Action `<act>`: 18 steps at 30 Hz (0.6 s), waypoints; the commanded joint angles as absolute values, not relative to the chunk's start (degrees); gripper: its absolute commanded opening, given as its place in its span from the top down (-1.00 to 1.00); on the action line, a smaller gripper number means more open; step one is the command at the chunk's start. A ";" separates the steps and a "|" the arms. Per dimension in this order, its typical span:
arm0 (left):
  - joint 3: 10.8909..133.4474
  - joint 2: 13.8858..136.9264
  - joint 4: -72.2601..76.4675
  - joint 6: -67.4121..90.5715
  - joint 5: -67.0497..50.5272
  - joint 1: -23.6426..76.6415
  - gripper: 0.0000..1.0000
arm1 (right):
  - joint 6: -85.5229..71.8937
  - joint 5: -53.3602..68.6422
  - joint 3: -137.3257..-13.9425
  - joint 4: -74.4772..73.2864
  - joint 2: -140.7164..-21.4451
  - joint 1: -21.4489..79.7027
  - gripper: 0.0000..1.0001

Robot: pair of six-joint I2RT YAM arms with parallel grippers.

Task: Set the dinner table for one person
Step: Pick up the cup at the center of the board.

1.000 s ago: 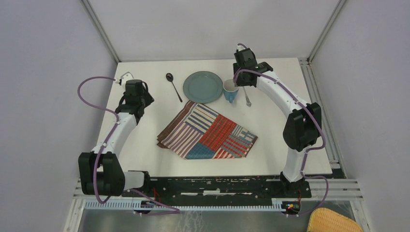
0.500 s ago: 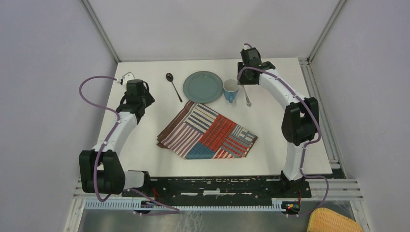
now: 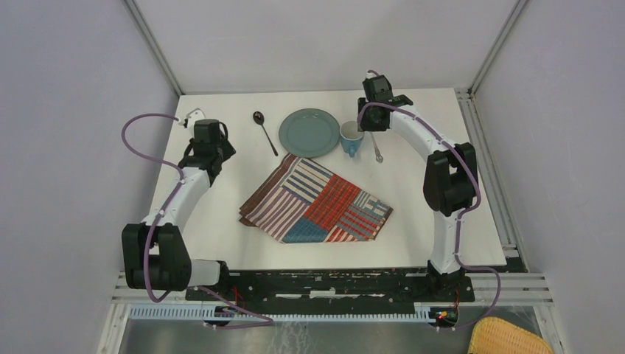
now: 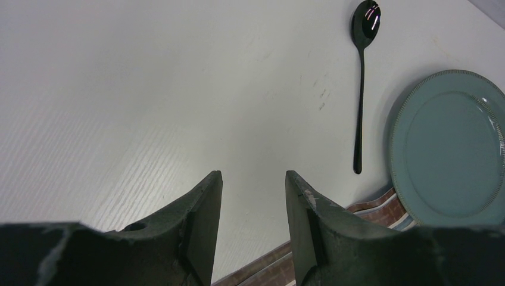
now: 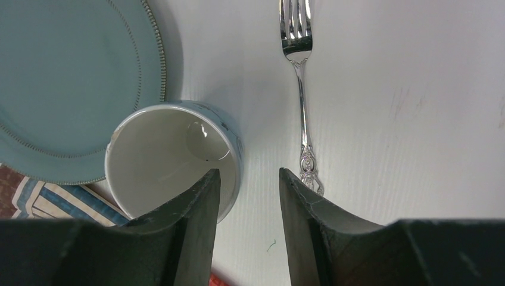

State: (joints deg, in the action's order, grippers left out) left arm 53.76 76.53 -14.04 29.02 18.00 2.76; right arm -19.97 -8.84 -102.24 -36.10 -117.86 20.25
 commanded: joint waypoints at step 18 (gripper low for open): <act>56.07 77.61 -12.16 25.75 20.65 3.03 -0.04 | -20.68 -7.43 -107.49 -34.03 -121.66 21.63 0.20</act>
State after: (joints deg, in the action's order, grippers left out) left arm 53.95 77.62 -14.06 27.83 19.42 2.76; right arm -20.73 -7.51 -104.60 -35.40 -121.60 21.28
